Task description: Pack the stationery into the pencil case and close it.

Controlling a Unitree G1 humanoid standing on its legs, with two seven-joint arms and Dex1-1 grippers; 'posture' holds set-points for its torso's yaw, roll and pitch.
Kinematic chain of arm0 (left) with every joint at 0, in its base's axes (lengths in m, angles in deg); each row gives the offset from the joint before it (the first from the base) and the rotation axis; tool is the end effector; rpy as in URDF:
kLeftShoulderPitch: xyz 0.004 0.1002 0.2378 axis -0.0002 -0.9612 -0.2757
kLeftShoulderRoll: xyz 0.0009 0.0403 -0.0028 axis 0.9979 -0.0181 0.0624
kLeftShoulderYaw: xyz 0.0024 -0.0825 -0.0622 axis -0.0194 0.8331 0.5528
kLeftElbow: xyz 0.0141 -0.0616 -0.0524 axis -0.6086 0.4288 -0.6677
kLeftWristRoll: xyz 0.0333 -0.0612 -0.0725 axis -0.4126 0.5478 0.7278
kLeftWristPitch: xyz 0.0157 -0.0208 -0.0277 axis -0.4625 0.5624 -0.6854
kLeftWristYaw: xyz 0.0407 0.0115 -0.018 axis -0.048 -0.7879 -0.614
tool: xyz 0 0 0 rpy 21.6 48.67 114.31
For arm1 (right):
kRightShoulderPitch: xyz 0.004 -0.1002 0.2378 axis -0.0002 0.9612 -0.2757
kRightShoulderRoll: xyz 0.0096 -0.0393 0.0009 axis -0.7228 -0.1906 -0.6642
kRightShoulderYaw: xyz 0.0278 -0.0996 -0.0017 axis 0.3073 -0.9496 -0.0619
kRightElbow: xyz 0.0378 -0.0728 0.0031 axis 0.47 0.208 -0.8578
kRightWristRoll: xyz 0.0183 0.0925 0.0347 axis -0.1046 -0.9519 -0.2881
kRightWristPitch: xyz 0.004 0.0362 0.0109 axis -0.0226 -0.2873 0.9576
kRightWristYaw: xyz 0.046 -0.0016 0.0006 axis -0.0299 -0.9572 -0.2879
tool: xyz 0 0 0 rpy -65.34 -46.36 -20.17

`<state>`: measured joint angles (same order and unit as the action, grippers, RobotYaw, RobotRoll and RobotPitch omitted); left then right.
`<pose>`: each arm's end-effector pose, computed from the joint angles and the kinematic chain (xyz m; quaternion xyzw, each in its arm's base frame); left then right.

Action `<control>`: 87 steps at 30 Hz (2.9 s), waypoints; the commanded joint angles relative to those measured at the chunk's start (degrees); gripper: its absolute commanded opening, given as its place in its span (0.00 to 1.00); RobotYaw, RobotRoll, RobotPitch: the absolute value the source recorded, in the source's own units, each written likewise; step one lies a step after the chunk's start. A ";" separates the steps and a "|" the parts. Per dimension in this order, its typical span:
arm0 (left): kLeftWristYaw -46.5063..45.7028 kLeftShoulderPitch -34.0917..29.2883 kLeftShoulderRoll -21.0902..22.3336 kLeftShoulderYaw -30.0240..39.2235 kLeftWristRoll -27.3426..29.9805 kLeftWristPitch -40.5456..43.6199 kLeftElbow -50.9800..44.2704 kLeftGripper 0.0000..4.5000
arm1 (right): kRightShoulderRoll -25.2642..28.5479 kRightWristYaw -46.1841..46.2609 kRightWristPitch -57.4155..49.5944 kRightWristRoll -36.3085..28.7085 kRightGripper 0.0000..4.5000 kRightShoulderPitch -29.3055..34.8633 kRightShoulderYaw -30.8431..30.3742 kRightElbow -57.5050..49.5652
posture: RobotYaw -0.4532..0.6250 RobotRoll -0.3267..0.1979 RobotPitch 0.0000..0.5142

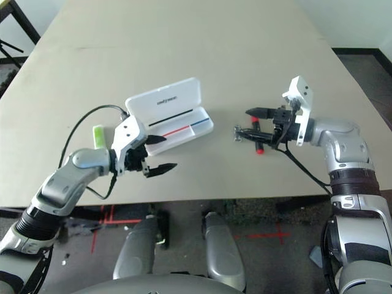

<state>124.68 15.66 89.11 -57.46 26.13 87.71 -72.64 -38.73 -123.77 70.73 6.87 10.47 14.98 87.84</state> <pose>0.2465 0.1705 0.1294 0.1752 0.1121 -0.5173 0.8302 0.2910 -0.2983 0.1655 -0.0888 0.0854 0.5071 0.8530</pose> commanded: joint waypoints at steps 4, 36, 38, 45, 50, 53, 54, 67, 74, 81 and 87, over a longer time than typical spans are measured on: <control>1.30 -0.65 0.23 -1.30 -1.29 1.90 1.12 0.69 | -0.06 0.06 1.10 0.69 1.00 -0.18 -0.65 0.44 | 0.38 0.62 0.43; 18.76 0.92 8.48 -1.17 -3.91 -15.39 3.74 0.01 | 2.04 -2.53 -2.67 -0.25 1.00 0.40 -1.61 -3.13 | 0.37 0.62 0.41; 18.89 1.04 8.25 -1.33 -4.23 -15.76 4.44 0.01 | 2.16 -2.61 -3.00 -0.25 1.00 0.58 -1.60 -3.60 | 0.37 0.62 0.41; 18.77 1.13 7.53 -2.00 -5.42 -14.90 5.10 0.01 | 2.37 -2.85 -3.27 -0.08 1.00 0.65 -1.51 -3.98 | 0.37 0.62 0.41; 18.15 0.59 6.89 -2.01 -5.97 -14.32 4.99 0.01 | 2.26 -2.86 -3.17 0.05 1.00 0.46 -1.53 -3.94 | 0.37 0.62 0.41; 17.85 0.12 6.54 -1.68 -5.87 -13.64 4.44 0.01 | 2.16 -2.84 -2.94 0.18 1.00 0.16 -1.59 -3.67 | 0.37 0.62 0.41; 17.73 0.02 6.49 -1.61 -5.92 -13.54 4.29 0.06 | 2.13 -2.83 -2.90 0.19 1.00 0.11 -1.59 -3.63 | 0.37 0.62 0.41; 17.48 -2.83 8.65 6.29 0.59 -10.31 -4.19 1.00 | 2.28 -1.86 -5.91 -3.04 1.00 -0.76 0.83 -5.85 | 0.36 0.62 0.42; 16.42 -4.03 11.40 12.42 4.41 -7.98 -8.50 1.00 | 2.56 9.56 -15.47 -7.67 1.00 -2.53 8.32 -10.11 | 0.35 0.62 0.42; 15.73 -3.69 11.54 13.06 4.12 -7.85 -7.52 1.00 | 3.38 30.04 -34.34 -6.77 1.00 -0.28 12.03 -22.33 | 0.31 0.62 0.43; 15.01 -2.13 10.28 12.98 5.22 -6.66 -6.78 1.00 | 3.39 41.60 -44.62 -5.91 1.00 1.14 13.40 -28.21 | 0.27 0.62 0.41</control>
<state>139.85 13.41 99.76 -44.36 30.03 80.22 -79.58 -35.62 -84.14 28.75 0.65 10.81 27.52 61.38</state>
